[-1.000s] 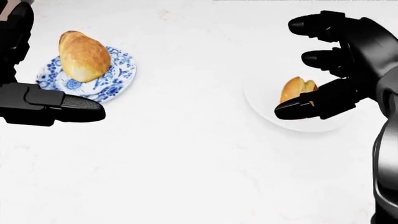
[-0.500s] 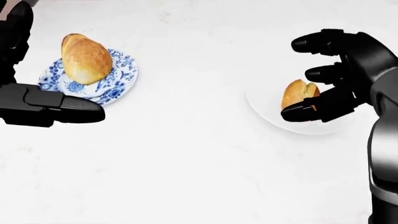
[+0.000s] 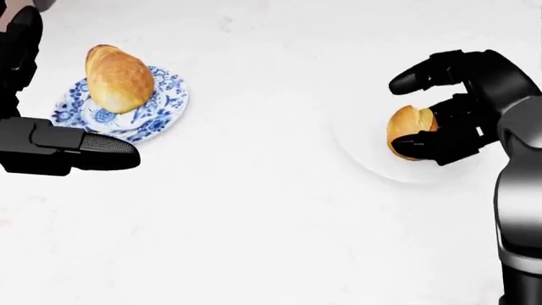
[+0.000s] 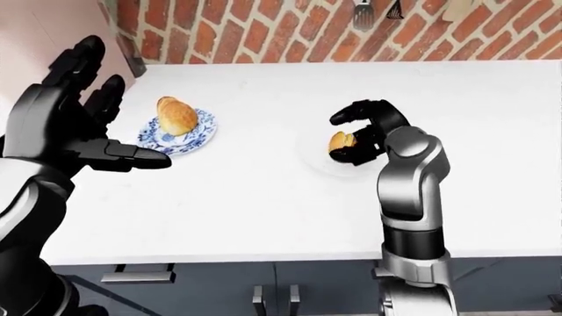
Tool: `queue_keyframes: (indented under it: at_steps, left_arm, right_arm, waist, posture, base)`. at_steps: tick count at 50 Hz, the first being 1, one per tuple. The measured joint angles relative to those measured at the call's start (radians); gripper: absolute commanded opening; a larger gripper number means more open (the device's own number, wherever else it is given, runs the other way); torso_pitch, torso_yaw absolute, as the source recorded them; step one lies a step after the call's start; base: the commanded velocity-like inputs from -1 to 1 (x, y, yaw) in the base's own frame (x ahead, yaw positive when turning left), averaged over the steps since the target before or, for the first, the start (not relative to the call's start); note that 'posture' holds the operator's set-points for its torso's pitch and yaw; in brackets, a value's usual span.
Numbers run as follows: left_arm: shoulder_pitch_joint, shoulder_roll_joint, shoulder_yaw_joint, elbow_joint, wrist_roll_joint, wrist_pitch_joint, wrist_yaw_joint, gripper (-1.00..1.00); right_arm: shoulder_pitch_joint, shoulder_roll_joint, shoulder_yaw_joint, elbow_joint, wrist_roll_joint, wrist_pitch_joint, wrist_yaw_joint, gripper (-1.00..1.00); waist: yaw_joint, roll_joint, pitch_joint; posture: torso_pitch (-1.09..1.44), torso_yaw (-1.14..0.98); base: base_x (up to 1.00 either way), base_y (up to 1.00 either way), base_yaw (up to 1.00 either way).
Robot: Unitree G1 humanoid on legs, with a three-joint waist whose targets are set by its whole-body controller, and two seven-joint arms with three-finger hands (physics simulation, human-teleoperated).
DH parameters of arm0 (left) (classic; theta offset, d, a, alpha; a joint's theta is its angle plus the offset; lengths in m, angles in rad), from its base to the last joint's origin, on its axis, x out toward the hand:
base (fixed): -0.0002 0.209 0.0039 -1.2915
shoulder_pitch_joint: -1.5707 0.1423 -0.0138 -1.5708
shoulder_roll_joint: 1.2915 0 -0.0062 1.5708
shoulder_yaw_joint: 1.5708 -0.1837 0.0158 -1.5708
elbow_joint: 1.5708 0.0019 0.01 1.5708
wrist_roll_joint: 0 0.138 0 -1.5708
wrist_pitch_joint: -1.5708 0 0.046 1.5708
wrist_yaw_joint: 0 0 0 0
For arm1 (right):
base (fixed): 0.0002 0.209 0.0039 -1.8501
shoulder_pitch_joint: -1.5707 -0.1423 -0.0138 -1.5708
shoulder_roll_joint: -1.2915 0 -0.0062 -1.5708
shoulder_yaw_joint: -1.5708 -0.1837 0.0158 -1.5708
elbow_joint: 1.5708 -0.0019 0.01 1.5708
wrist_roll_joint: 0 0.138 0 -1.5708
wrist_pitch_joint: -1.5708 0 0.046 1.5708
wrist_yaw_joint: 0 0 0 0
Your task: Place all breads on the cutting board.
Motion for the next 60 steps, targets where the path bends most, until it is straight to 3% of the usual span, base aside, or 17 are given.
queue_keyframes:
  at_steps: [8,16,22,30,40,48,60]
  left_arm:
    - [0.006,-0.001,0.0,0.0,-0.002,-0.008,-0.001,1.0]
    - [-0.024,0.006,-0.002,0.0,-0.006,0.012,0.003,1.0]
    - [-0.065,0.019,0.008,-0.014,-0.016,0.054,0.01,1.0]
    - [-0.107,0.045,-0.001,0.032,-0.021,0.062,0.012,1.0]
    - [-0.179,0.089,-0.056,0.146,0.036,0.054,-0.018,1.0]
    - [-0.295,0.1,-0.17,0.34,0.174,0.058,-0.099,1.0]
    - [-0.427,0.08,-0.22,0.553,0.432,0.004,-0.288,1.0]
  right_arm:
    - [0.0,0.003,0.002,0.003,-0.014,-0.015,0.003,-0.32]
    - [-0.035,-0.018,0.005,-0.022,-0.03,0.037,0.059,-0.57]
    - [-0.054,-0.03,0.001,-0.095,-0.057,0.064,0.085,-1.0]
    - [-0.096,-0.045,0.019,-0.197,-0.107,0.137,0.142,-1.0]
    - [-0.165,-0.036,0.045,-0.279,-0.238,0.207,0.25,-1.0]
    - [-0.178,-0.013,0.04,-0.285,-0.294,0.193,0.289,-1.0]
    - [-0.182,0.003,0.038,-0.288,-0.326,0.18,0.313,-1.0]
  waist:
    - [0.0,0.0,-0.002]
    - [0.0,0.004,0.006]
    - [-0.003,0.004,0.007]
    - [-0.002,0.005,0.013]
    - [-0.002,0.005,0.016]
    - [-0.001,0.003,0.02]
    - [-0.005,0.003,0.02]
  posture:
    - [0.0,0.0]
    - [0.0,0.0]
    - [0.0,0.0]
    - [0.0,0.0]
    - [0.0,0.0]
    - [0.0,0.0]
    - [0.0,0.0]
  base:
    - [0.0,0.0,0.0]
    - [0.0,0.0,0.0]
    - [0.0,0.0,0.0]
    - [0.0,0.0,0.0]
    - [0.0,0.0,0.0]
    - [0.0,0.0,0.0]
    - [0.0,0.0,0.0]
